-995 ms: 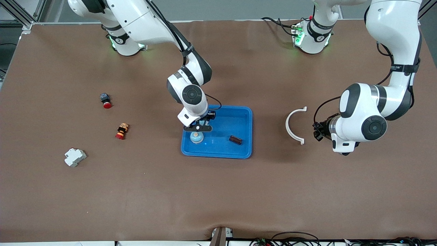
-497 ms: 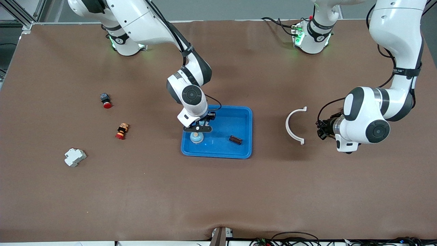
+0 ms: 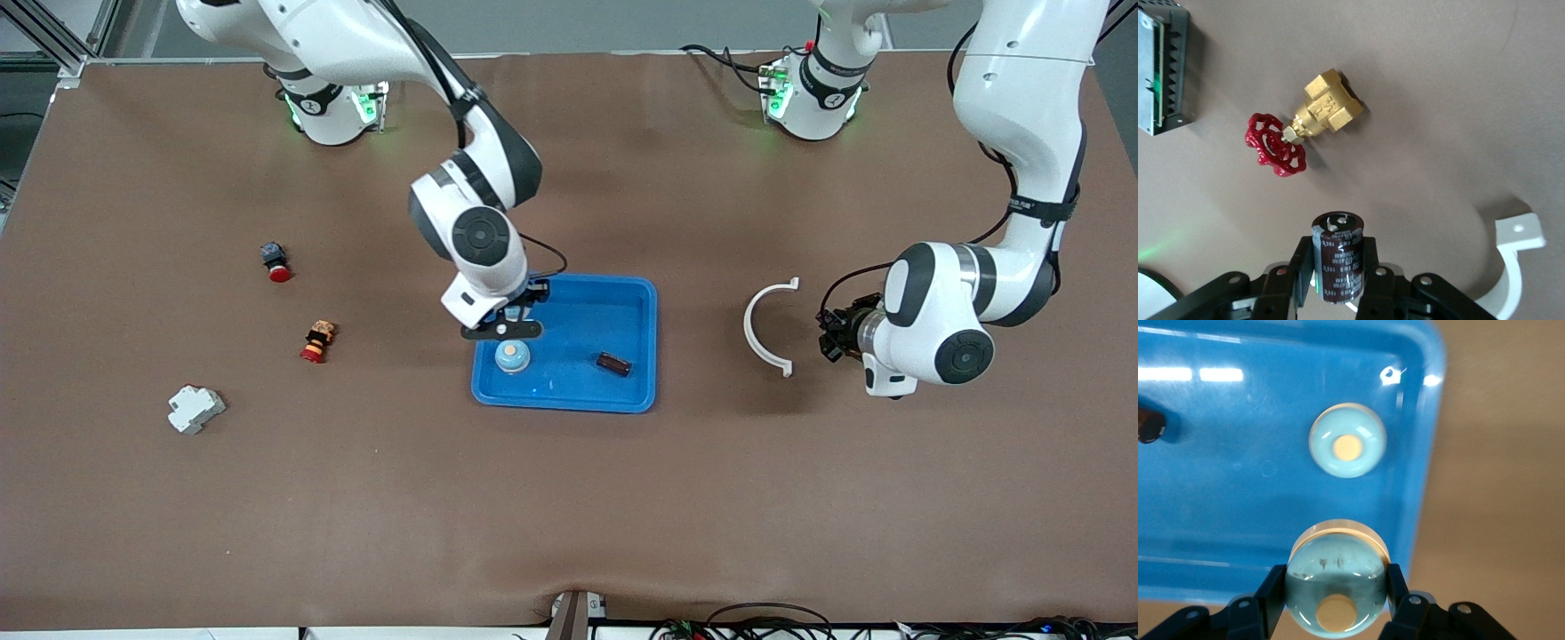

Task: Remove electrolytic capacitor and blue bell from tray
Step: 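Release the capacitor by the white clamp while the right gripper carries the bell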

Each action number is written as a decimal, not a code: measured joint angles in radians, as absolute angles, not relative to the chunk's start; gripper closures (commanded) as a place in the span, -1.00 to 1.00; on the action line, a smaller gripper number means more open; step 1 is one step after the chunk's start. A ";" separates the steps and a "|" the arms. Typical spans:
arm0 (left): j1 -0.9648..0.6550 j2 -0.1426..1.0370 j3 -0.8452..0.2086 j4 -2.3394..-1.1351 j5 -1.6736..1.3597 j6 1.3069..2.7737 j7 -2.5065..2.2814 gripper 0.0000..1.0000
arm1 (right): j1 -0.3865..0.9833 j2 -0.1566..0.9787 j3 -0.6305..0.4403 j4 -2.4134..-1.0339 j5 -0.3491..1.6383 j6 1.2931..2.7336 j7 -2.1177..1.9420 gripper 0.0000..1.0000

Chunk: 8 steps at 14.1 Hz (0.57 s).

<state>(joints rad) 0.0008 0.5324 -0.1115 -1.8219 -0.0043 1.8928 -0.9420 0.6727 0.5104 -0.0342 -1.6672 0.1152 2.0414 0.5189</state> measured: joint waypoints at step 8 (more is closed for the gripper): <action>-0.001 0.567 -0.116 -1.758 -0.062 1.901 -0.981 -1.00 | 0.389 0.350 -0.043 -1.649 0.068 1.815 -0.020 0.60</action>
<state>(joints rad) -0.0011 0.5667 -0.1161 -1.7576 -0.0617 1.9007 -0.9810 0.3893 0.3495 -0.0429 -1.6492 0.0680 1.8146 -0.0197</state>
